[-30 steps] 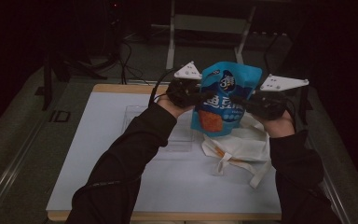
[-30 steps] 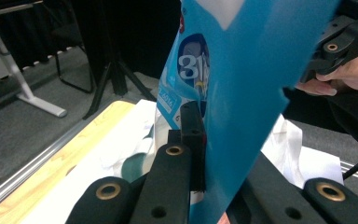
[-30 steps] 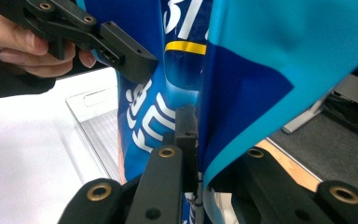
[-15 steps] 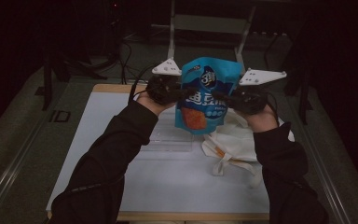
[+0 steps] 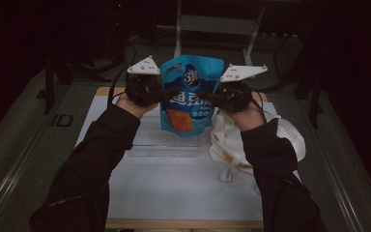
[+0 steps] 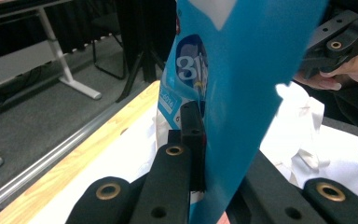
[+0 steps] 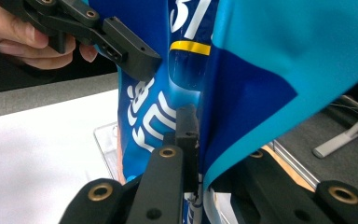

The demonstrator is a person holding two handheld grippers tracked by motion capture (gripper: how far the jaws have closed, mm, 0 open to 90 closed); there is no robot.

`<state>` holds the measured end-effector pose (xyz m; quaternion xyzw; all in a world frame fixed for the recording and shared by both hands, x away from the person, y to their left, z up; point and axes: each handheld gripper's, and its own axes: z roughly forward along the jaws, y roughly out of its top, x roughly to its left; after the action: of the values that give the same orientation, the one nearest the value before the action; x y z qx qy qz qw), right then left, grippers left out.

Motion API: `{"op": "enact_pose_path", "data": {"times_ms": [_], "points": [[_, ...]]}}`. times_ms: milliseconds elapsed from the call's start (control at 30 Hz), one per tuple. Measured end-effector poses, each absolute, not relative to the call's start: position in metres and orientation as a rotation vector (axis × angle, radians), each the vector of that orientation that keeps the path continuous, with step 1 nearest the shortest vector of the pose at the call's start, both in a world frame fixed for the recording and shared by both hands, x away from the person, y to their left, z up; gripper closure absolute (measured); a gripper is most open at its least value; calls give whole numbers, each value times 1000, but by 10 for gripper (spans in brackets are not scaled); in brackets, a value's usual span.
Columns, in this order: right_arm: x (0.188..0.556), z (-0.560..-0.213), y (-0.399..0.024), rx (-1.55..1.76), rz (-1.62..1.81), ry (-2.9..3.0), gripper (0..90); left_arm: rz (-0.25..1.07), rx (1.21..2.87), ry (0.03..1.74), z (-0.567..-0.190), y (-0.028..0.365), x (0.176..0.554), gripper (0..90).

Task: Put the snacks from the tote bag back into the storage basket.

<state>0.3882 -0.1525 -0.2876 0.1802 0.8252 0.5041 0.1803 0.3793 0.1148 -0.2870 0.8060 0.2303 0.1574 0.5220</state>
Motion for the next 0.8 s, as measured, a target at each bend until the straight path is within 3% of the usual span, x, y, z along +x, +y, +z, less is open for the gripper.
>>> {"op": "enact_pose_path", "data": {"times_ms": [800], "points": [[402, -319, -97, 509, 1455, 2368, 855, 366, 1971, 599, -312, 165, 389, 900]]}}
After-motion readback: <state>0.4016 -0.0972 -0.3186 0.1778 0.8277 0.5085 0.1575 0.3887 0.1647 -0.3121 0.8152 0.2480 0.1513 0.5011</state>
